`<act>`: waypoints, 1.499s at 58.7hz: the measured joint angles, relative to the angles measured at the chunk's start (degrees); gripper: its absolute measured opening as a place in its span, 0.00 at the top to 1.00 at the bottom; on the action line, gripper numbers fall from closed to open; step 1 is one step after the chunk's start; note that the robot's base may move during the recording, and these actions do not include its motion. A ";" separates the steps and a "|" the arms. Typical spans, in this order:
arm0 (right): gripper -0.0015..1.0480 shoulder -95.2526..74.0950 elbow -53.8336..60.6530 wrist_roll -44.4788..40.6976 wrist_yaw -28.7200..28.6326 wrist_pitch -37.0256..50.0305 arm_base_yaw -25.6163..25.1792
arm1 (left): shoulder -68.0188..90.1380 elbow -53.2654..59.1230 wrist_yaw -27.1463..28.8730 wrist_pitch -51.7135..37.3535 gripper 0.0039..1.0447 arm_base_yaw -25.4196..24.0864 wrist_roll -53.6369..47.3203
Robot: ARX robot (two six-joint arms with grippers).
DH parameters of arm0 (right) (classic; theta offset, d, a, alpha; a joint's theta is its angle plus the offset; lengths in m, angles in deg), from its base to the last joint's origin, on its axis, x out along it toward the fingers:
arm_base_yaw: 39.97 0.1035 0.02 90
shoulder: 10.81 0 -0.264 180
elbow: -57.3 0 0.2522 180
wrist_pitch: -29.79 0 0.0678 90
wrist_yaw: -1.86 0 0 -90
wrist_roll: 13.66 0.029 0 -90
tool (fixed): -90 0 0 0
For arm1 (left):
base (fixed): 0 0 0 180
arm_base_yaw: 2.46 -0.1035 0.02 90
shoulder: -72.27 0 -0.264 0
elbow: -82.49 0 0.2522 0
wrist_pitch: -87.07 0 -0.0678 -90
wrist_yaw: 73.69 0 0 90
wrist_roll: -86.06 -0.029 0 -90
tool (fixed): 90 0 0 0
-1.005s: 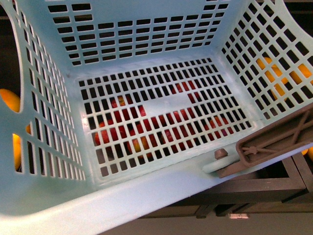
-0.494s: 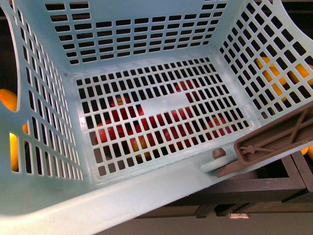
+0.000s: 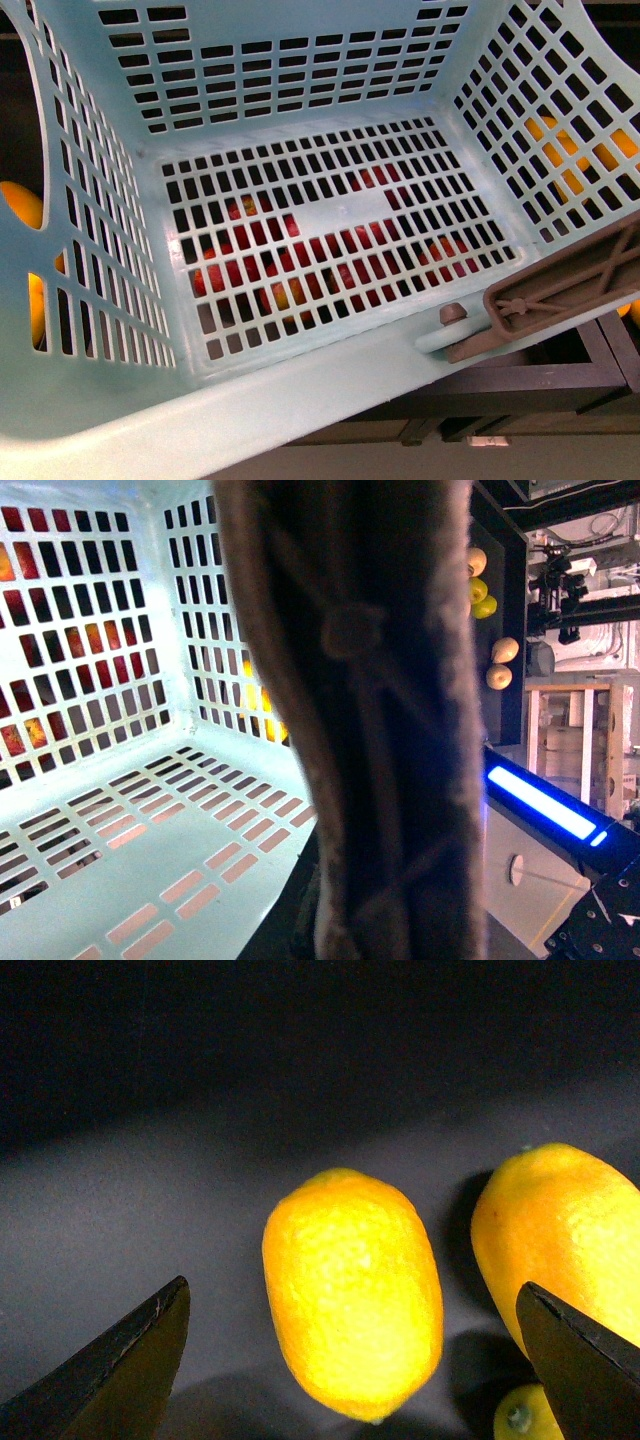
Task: Pick lemon and mango into basket
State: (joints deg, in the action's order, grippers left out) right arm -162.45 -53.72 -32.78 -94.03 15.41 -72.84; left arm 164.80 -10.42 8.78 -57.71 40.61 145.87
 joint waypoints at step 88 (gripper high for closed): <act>0.52 22.84 22.16 10.62 -18.58 13.42 0.55 | 0.00 0.00 0.00 0.00 0.95 0.00 0.00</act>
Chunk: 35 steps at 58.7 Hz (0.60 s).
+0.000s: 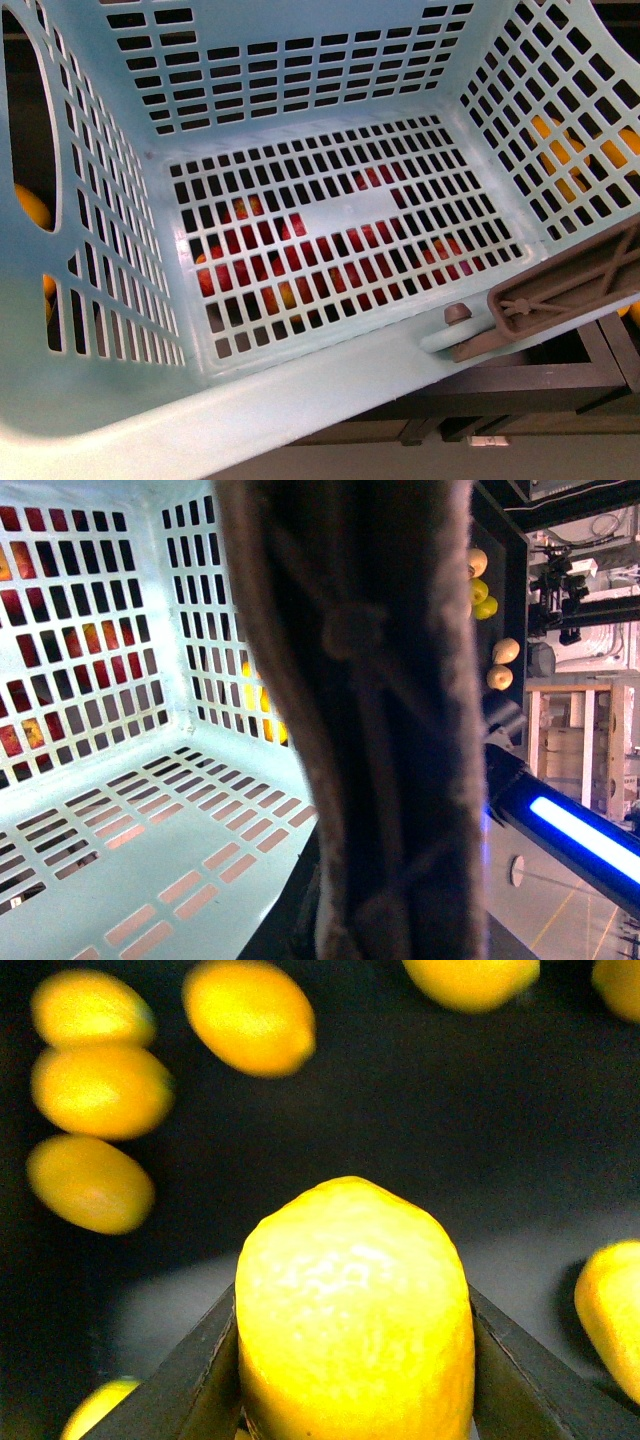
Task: Pick lemon and mango into basket
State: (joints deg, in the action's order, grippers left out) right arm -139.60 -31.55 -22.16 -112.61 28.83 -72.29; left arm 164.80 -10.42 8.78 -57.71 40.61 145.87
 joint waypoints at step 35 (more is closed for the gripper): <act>0.52 46.60 25.42 12.13 -7.69 5.99 18.91 | 0.00 0.00 -0.02 0.00 0.95 0.00 0.00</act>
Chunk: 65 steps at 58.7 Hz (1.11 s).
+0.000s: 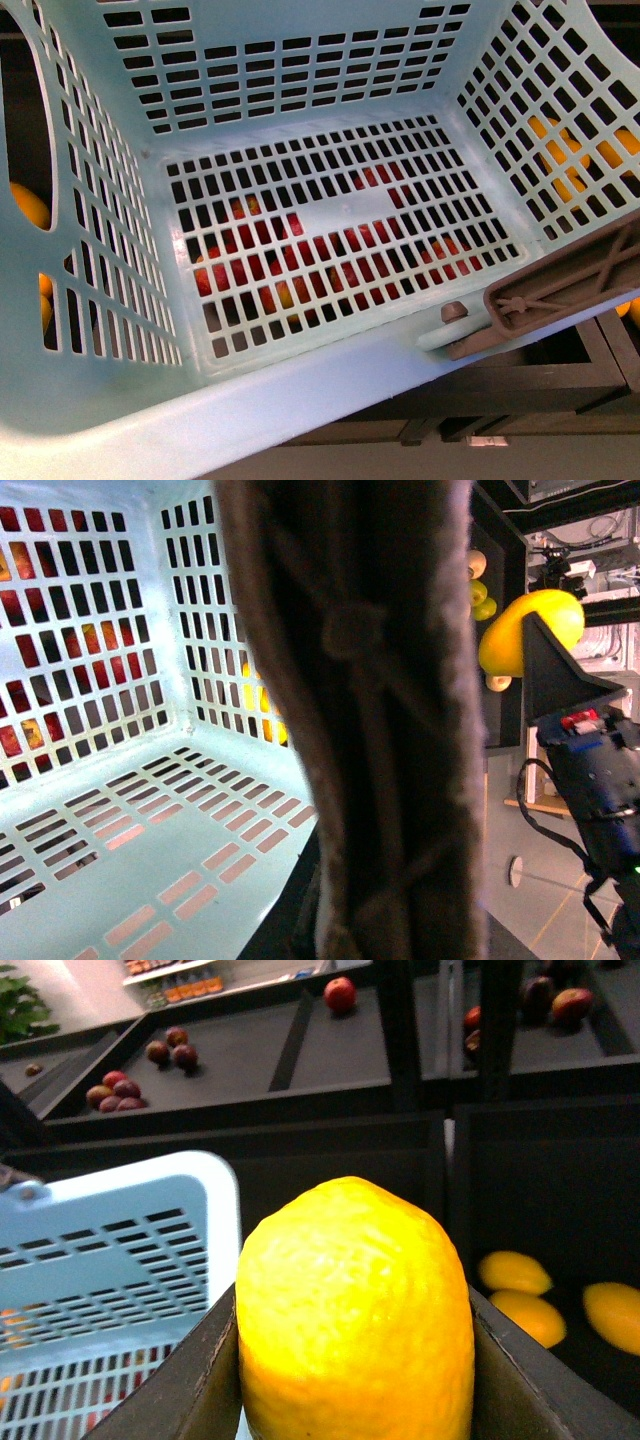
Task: Pick lemon and mango into basket
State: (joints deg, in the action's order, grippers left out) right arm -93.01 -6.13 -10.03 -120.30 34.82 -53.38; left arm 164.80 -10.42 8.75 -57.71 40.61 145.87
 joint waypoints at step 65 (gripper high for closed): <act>0.19 9.70 13.86 -0.61 27.89 11.06 12.35 | 0.00 0.00 0.37 0.04 0.95 -0.07 -0.04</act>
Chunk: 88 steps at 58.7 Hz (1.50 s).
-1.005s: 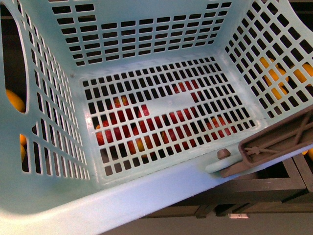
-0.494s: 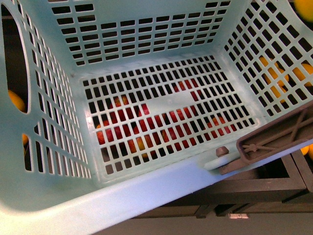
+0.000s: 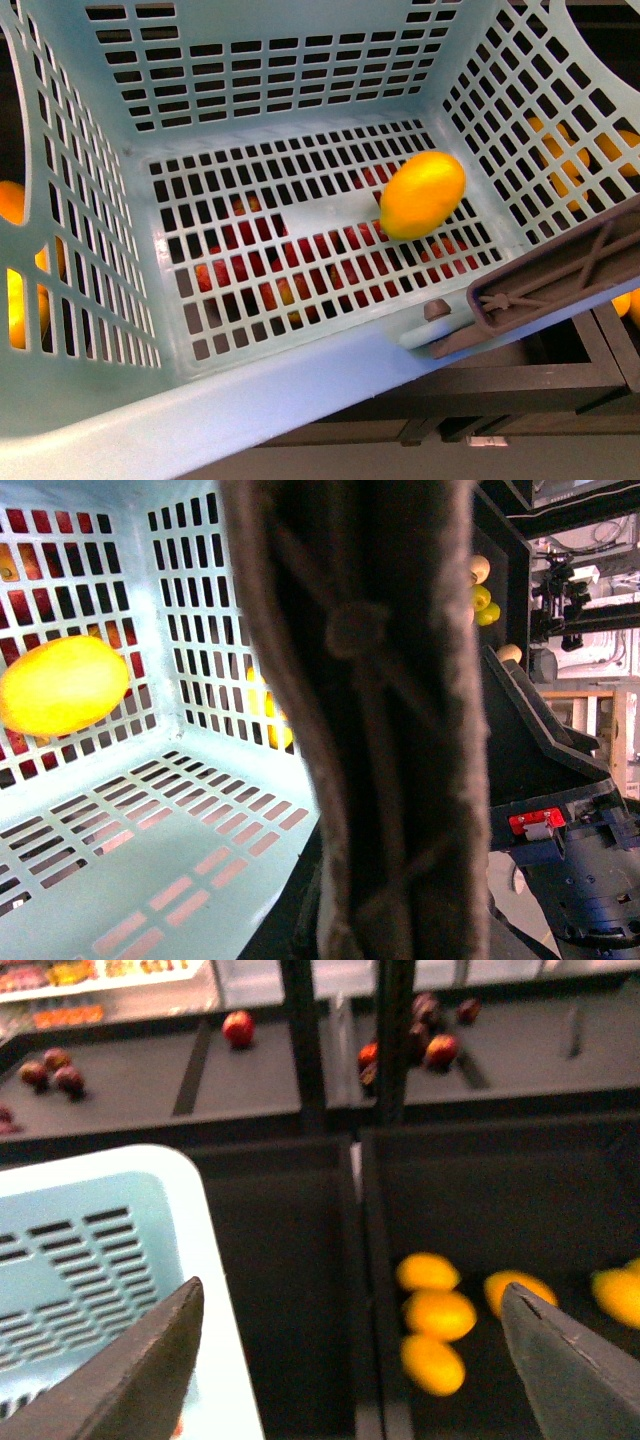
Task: Pick lemon and mango into basket
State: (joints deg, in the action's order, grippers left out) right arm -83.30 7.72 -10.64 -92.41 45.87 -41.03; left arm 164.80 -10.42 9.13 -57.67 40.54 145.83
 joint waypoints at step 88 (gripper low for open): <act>0.49 36.98 34.75 -2.86 4.28 5.18 0.85 | 0.00 0.00 -0.33 0.02 0.95 0.00 -0.02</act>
State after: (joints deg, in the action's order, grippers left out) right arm -46.32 42.48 -13.50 -88.13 51.06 -40.18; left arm 164.80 -10.42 8.80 -57.65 40.54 145.81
